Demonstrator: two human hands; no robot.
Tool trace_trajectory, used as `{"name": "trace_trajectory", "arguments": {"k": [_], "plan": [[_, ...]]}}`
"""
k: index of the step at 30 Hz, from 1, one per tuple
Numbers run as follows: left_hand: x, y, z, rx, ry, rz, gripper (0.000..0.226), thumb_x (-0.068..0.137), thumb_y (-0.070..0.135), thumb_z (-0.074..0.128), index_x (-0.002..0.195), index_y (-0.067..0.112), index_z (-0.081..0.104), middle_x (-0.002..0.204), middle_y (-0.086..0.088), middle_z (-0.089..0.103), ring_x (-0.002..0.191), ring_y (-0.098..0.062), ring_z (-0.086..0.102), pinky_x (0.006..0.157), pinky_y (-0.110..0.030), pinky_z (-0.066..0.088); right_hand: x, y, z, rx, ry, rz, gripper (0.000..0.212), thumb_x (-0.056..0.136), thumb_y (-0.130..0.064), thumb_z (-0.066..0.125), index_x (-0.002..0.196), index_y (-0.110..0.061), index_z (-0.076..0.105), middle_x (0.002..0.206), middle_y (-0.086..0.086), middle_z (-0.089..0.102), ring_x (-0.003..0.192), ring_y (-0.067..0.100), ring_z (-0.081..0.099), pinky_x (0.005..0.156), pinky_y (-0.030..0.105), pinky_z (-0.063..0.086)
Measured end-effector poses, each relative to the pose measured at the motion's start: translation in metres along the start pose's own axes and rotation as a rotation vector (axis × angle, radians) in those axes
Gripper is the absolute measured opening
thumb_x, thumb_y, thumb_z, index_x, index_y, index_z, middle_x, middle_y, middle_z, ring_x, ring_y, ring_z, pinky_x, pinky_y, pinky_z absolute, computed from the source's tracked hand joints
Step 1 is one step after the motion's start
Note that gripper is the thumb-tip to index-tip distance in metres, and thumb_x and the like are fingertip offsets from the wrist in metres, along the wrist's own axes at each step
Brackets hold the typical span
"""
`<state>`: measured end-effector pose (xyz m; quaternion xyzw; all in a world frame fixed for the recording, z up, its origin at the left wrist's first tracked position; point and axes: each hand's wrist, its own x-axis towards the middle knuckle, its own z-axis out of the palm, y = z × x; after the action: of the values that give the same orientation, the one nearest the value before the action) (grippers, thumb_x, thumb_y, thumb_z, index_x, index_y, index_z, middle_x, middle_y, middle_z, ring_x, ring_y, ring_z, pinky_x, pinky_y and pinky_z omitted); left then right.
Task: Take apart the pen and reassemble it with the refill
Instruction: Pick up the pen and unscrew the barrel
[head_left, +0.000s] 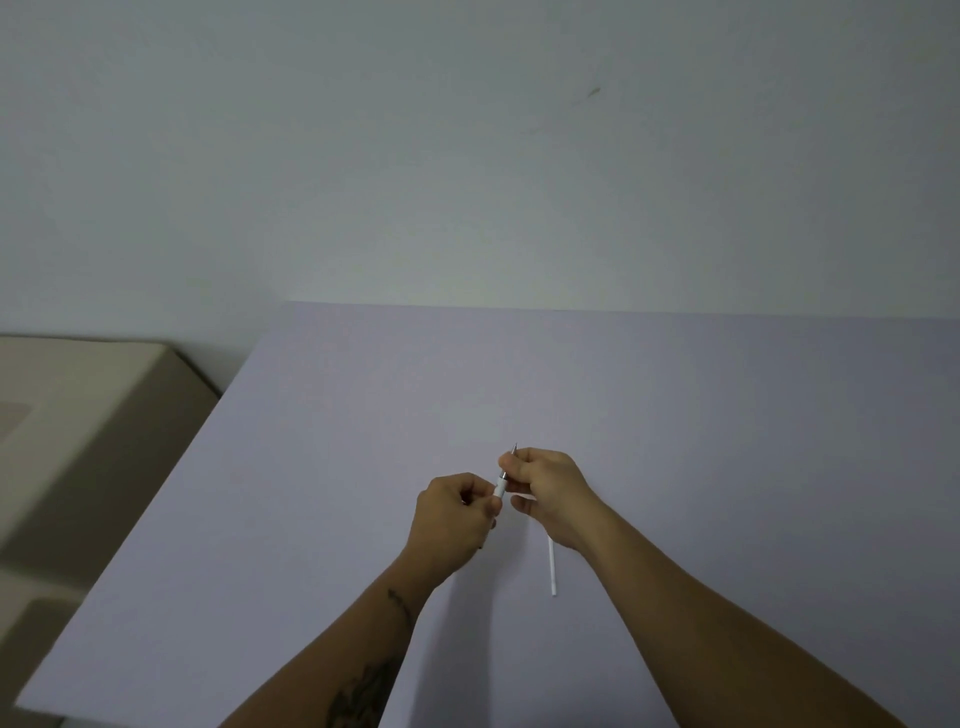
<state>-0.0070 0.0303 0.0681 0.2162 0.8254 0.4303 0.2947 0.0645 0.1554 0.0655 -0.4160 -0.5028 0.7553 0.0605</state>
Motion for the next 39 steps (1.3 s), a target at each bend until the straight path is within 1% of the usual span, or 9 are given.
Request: {"name": "trace_trajectory", "arguments": {"k": [5,8,12,19,22,26,33,36,39], "plan": [[0.000,0.002,-0.004,-0.017,0.004,-0.013,0.013,0.089,0.009,0.062,0.084,0.009,0.074,0.074,-0.011,0.073,0.064,-0.019,0.066,0.061,-0.028,0.057,-0.003,-0.005,-0.001,0.032,-0.082,0.009,0.024,0.101,-0.011,0.050,0.096,-0.012,0.074,0.101,0.009,0.066,0.097,0.023,0.062,0.078,0.033,0.051],[-0.001,0.003,-0.006,-0.015,0.013,-0.007,0.013,0.090,0.010,0.062,0.085,0.008,0.074,0.075,-0.010,0.072,0.064,-0.017,0.065,0.060,-0.025,0.054,-0.004,-0.005,0.000,0.002,-0.113,0.026,0.016,0.097,-0.020,0.060,0.103,-0.011,0.071,0.102,0.008,0.065,0.101,0.023,0.061,0.079,0.034,0.050],[0.000,0.004,-0.006,-0.012,0.015,-0.006,0.012,0.090,0.010,0.063,0.085,0.009,0.074,0.074,-0.007,0.072,0.063,-0.015,0.064,0.057,-0.020,0.052,-0.004,-0.002,0.003,-0.009,-0.068,0.013,0.013,0.094,-0.024,0.064,0.088,-0.012,0.067,0.096,0.007,0.064,0.095,0.023,0.059,0.078,0.034,0.050],[0.000,0.000,-0.005,0.014,0.012,-0.030,0.011,0.089,0.011,0.064,0.083,0.011,0.074,0.071,-0.006,0.071,0.059,-0.014,0.062,0.053,-0.019,0.050,-0.010,-0.006,-0.001,-0.058,-0.086,-0.008,0.026,0.102,-0.012,0.048,0.098,-0.014,0.073,0.108,0.008,0.065,0.108,0.025,0.061,0.082,0.033,0.052],[-0.001,-0.001,-0.005,0.018,0.008,-0.031,0.011,0.089,0.012,0.064,0.085,0.010,0.074,0.072,-0.005,0.071,0.060,-0.014,0.063,0.054,-0.019,0.049,-0.011,-0.005,0.000,-0.049,-0.101,0.018,0.017,0.098,-0.021,0.057,0.103,-0.013,0.072,0.104,0.006,0.064,0.102,0.024,0.060,0.085,0.036,0.050],[-0.002,-0.002,-0.004,0.013,-0.002,-0.030,0.011,0.089,0.012,0.064,0.084,0.011,0.074,0.071,-0.005,0.071,0.061,-0.013,0.063,0.053,-0.018,0.048,-0.009,-0.001,0.002,-0.044,-0.036,0.014,0.015,0.096,-0.022,0.062,0.091,-0.009,0.067,0.093,0.007,0.062,0.088,0.021,0.057,0.081,0.035,0.051],[-0.005,-0.005,-0.005,0.018,-0.001,-0.036,0.012,0.088,0.010,0.064,0.081,0.010,0.074,0.069,-0.004,0.069,0.059,-0.011,0.062,0.052,-0.018,0.048,-0.011,-0.002,0.001,-0.056,-0.061,0.022,0.027,0.102,-0.010,0.046,0.097,-0.012,0.073,0.101,0.008,0.063,0.093,0.021,0.057,0.081,0.034,0.052],[-0.006,-0.008,-0.006,0.020,0.002,-0.046,0.011,0.089,0.011,0.065,0.082,0.010,0.074,0.068,-0.003,0.070,0.057,-0.010,0.062,0.049,-0.015,0.047,-0.011,0.000,0.001,-0.060,-0.087,0.040,0.020,0.100,-0.015,0.054,0.102,-0.013,0.073,0.097,0.006,0.063,0.090,0.020,0.056,0.083,0.035,0.052],[-0.007,-0.010,-0.007,0.022,-0.005,-0.047,0.011,0.089,0.012,0.065,0.083,0.011,0.074,0.068,-0.002,0.070,0.056,-0.009,0.062,0.050,-0.016,0.047,-0.009,0.004,0.002,-0.070,-0.053,0.049,0.015,0.096,-0.022,0.062,0.098,-0.009,0.069,0.095,0.006,0.063,0.089,0.020,0.057,0.077,0.033,0.052]]}}
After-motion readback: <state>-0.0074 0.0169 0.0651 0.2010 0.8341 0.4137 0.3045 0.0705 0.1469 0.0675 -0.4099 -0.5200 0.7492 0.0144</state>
